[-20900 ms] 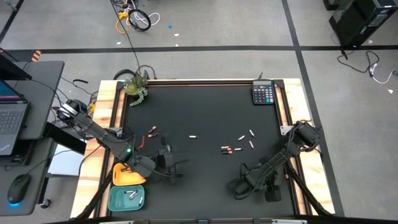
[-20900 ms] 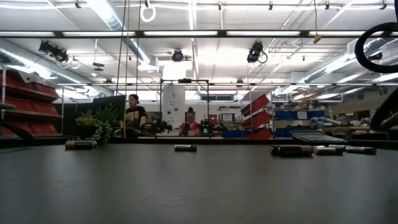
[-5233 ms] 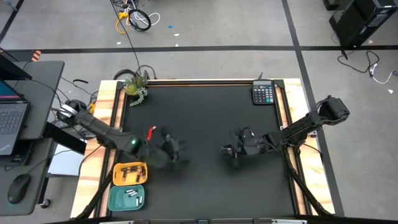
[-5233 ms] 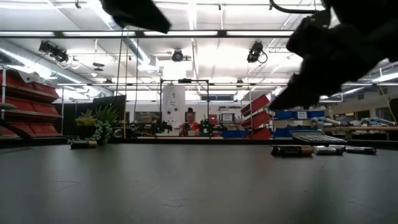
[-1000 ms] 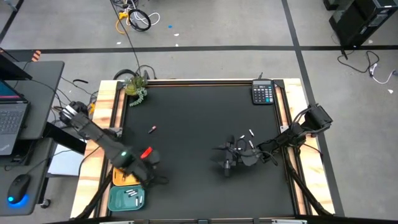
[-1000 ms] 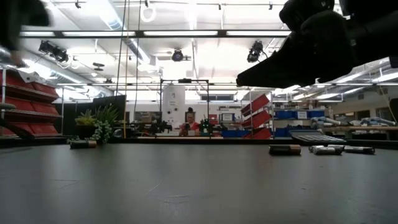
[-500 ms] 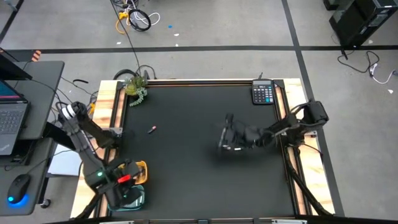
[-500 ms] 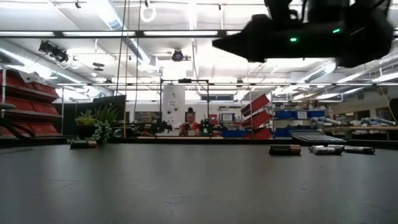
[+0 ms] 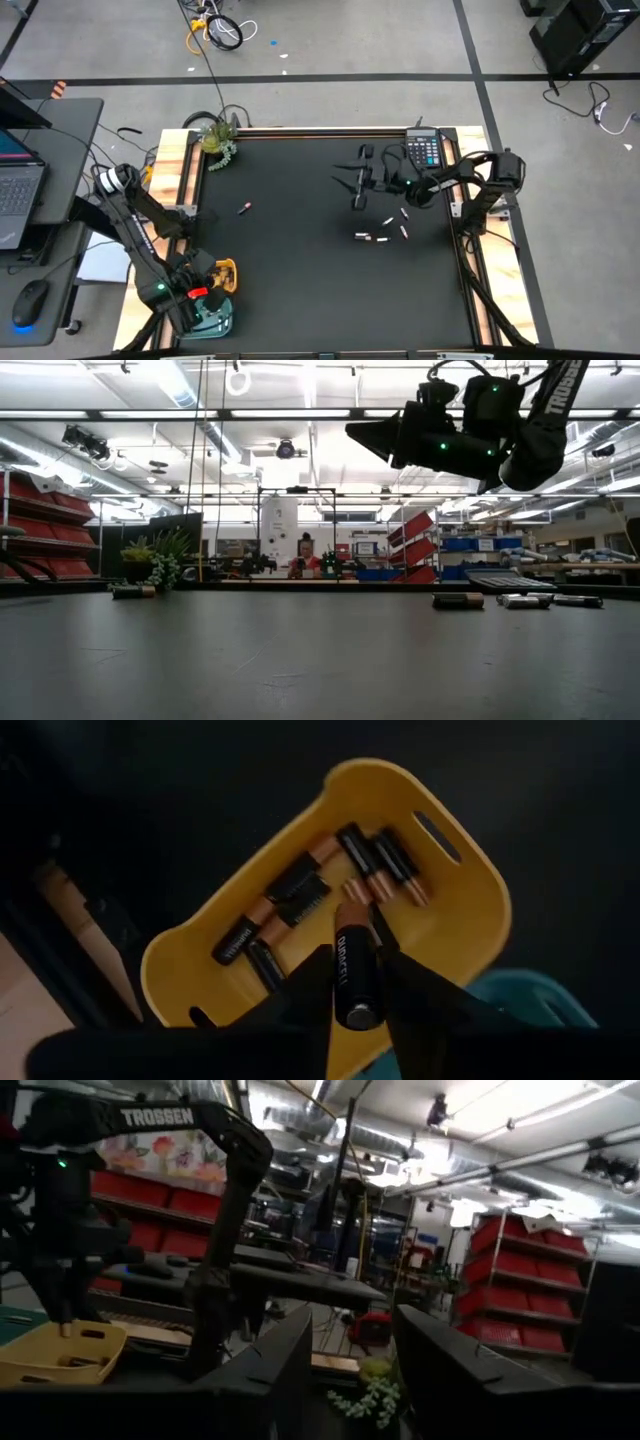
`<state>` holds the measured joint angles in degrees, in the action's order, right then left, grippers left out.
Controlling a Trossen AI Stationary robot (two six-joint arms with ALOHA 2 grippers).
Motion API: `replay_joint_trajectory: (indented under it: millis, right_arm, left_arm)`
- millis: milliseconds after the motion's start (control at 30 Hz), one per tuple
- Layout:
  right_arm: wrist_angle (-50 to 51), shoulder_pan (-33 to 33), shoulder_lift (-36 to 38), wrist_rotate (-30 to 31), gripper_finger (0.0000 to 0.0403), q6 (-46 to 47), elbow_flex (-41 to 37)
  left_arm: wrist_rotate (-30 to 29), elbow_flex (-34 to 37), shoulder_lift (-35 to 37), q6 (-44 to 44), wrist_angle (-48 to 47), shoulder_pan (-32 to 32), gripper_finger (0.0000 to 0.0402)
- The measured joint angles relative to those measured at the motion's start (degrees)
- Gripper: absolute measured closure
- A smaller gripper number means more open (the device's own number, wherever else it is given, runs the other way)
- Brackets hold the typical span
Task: Sort batteries
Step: Put the bottom black battery into the yellow bin, then put the silver battery into the green bin
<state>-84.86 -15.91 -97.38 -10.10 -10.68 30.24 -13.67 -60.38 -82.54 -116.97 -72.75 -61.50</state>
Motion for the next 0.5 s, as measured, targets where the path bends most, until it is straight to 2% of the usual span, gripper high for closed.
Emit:
replay_joint_trajectory:
  millis: [200,367,500]
  right_arm:
    - [0.03,-1.59,0.0,-0.9,0.0248,-1.81,0.76]
    - [2.46,-2.33,0.0,-2.35,0.0248,-0.14,1.66]
    - [10.91,-2.31,0.0,-0.49,0.0248,3.69,3.61]
  left_arm:
    - [0.07,0.48,0.0,-1.94,0.2,1.44,0.0249]
    - [-0.66,0.48,0.0,1.43,1.06,2.63,0.0237]
    - [-11.41,0.48,0.0,9.56,0.04,4.58,0.0239]
